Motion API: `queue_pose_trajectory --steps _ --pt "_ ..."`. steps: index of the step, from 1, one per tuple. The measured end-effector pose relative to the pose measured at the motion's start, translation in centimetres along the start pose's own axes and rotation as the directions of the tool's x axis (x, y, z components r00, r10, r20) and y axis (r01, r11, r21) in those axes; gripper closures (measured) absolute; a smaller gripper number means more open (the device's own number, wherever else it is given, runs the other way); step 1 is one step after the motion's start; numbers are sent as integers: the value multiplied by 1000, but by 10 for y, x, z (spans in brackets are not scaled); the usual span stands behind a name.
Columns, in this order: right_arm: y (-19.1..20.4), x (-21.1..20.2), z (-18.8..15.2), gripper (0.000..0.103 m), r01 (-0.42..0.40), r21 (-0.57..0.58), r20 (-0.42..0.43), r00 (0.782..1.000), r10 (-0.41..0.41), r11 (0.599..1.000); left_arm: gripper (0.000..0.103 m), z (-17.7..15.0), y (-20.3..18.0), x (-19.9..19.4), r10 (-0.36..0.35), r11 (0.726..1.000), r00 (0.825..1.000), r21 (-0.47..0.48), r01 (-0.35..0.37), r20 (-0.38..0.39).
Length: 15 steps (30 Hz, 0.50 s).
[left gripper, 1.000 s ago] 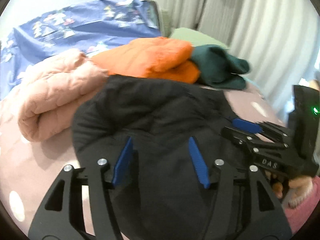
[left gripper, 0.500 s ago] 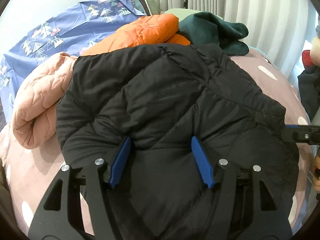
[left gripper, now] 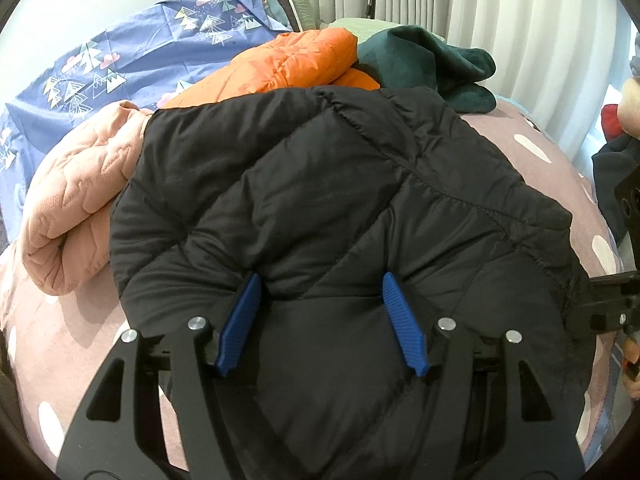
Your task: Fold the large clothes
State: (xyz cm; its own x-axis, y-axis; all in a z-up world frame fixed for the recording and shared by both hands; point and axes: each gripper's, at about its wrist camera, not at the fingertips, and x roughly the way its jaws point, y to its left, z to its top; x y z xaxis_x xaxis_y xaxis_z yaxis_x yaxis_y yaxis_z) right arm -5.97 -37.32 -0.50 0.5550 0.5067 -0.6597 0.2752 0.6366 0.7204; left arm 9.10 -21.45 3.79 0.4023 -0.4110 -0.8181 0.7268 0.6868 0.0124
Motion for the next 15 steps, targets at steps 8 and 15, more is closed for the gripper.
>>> queue_pose_trajectory --steps 8,15 --pt "9 13 17 20 20 5 23 1000 -20 1000 37 -1 3 0 -13 1000 1000 -11 13 -3" --pt "4 15 7 45 71 -15 54 996 -70 997 36 -2 2 1 -15 1000 1000 0 15 -4"
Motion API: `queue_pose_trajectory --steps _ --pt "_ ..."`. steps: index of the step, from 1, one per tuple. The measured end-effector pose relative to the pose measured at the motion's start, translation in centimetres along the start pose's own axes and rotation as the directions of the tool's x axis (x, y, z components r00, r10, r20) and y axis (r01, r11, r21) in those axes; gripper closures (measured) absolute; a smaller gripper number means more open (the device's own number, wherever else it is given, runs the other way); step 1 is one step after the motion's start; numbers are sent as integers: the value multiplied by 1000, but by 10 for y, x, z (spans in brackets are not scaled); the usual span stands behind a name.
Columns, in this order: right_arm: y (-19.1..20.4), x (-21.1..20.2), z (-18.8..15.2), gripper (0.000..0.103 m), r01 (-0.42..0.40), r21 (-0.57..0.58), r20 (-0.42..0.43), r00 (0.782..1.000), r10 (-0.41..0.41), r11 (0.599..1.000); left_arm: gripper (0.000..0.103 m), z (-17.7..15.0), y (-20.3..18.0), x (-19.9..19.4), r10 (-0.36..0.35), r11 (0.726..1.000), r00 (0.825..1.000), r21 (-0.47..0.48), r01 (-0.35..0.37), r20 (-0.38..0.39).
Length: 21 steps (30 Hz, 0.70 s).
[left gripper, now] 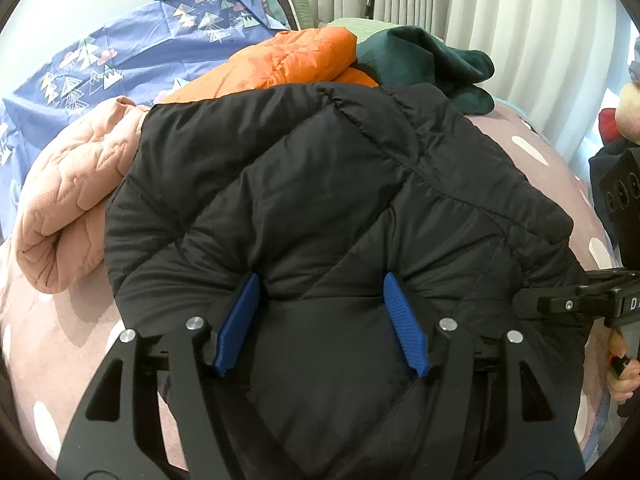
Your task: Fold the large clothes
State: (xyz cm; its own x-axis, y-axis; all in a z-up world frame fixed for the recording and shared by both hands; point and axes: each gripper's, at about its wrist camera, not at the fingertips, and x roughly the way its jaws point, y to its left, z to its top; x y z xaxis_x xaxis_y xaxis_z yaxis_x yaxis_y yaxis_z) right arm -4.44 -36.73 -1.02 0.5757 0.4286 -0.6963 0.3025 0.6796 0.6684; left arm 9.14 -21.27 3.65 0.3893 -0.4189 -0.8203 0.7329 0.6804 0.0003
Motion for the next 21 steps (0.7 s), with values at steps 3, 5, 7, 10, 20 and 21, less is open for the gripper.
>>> queue_pose_trajectory --steps 3,5,7,10,20,21 --pt "5 2 -2 44 31 -31 15 999 -31 999 35 0 -1 -1 3 1000 1000 3 -3 4" --pt "8 2 -4 44 54 -51 26 998 -53 997 32 1 0 -5 13 1000 1000 -12 -13 13" --pt "12 2 -7 44 80 -72 45 996 -77 994 23 0 6 -18 92 993 995 -83 -88 50" --pt "17 3 -12 44 118 -101 73 991 -111 988 2 -13 26 -43 129 971 983 -215 -99 130" --pt "22 7 -14 41 134 -116 96 988 -124 984 2 -40 98 -5 -128 861 991 -491 135 49" --pt "23 8 -14 41 135 -114 97 987 -125 984 2 -39 97 -1 -127 865 991 -483 134 46"
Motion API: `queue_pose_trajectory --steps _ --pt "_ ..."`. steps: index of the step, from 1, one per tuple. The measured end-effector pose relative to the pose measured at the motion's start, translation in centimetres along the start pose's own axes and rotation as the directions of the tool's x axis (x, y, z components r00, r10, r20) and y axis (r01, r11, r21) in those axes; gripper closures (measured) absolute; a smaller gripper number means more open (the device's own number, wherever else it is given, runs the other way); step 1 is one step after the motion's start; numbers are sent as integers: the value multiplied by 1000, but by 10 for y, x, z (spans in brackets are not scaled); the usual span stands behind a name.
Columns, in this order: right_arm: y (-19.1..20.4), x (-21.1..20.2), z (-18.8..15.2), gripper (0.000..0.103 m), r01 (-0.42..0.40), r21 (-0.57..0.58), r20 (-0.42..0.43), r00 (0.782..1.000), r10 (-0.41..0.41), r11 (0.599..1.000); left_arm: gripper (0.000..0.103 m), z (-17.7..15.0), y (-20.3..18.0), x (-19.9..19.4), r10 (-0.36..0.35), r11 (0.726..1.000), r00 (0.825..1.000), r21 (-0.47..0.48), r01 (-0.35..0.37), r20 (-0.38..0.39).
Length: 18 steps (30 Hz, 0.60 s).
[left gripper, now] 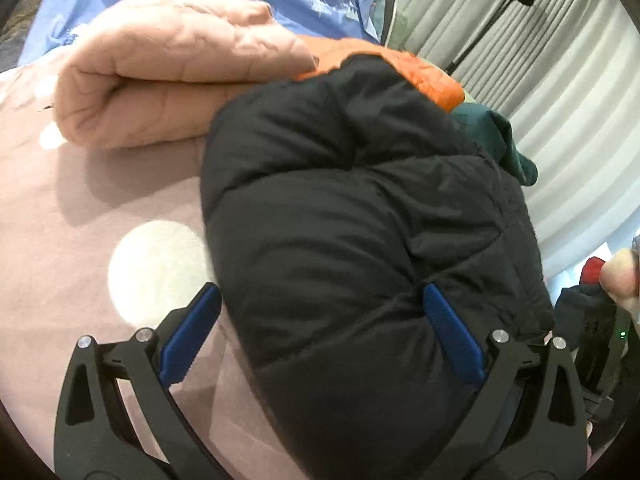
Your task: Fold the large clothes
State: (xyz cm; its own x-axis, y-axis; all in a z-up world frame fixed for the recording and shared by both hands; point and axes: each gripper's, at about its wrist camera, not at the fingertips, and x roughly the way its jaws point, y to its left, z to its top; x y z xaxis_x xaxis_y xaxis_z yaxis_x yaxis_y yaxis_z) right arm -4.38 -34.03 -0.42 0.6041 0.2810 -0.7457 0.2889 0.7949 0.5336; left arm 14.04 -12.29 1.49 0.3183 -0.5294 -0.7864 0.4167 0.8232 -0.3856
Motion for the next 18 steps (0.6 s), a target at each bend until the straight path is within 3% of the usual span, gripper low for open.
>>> queue_pose_trajectory --steps 6,10,16,18 --pt "5 -2 -6 37 54 -42 40 998 -52 998 2 5 0 18 -18 1000 1000 15 18 -20" --pt "9 0 -6 37 71 -54 50 996 -69 996 2 6 11 27 -51 999 995 -12 51 -80" --pt "12 1 -7 37 87 -60 56 995 -84 994 2 5 1 31 -30 999 997 19 32 -66" --pt "14 1 -8 38 88 -57 59 995 -85 994 9 6 -2 29 -35 999 998 30 37 -61"
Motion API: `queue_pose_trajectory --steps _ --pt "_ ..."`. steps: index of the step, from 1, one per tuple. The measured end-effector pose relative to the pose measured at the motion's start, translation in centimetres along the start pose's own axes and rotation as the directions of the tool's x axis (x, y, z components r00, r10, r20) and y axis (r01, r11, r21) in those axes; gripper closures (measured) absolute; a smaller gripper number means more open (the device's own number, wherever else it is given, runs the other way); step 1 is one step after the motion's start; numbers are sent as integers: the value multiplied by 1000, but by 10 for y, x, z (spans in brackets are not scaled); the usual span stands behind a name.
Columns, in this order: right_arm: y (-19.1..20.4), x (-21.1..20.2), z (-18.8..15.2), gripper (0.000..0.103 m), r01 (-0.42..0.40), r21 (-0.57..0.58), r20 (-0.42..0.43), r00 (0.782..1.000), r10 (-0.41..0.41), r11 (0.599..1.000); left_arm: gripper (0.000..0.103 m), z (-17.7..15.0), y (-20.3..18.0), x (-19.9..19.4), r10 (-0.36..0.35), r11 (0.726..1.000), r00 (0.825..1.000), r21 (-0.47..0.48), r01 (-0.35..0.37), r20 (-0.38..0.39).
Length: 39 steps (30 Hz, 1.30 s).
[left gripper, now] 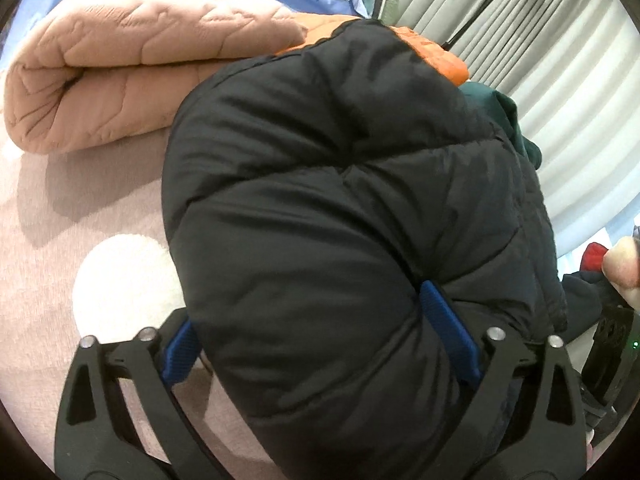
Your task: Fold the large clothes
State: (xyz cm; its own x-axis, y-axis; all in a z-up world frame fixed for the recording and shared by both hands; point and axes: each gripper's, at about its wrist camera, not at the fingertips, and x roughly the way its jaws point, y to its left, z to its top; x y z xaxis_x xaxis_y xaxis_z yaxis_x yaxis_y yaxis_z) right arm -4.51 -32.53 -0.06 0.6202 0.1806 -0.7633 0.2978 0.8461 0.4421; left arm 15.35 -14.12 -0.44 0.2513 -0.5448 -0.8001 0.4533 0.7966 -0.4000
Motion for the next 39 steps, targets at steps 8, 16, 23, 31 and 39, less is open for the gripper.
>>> queue_pose_trajectory --steps 8,16,23,31,39 --pt "26 -24 -8 71 54 -108 116 992 -42 993 44 -7 -35 -39 24 984 991 174 -47 135" --pt "8 -25 1 46 -31 -52 27 999 32 998 51 -9 -55 -74 7 967 982 248 -54 188" --pt "-23 5 11 17 -220 90 -85 970 227 971 19 -8 -2 -40 17 999 996 41 -21 83" --pt "-8 2 29 76 -339 110 -65 936 347 934 51 1 -2 -36 -91 996 992 -11 92 88" --pt "37 -84 44 77 -420 -78 75 902 425 904 60 17 -49 -131 -155 985 945 115 127 289"
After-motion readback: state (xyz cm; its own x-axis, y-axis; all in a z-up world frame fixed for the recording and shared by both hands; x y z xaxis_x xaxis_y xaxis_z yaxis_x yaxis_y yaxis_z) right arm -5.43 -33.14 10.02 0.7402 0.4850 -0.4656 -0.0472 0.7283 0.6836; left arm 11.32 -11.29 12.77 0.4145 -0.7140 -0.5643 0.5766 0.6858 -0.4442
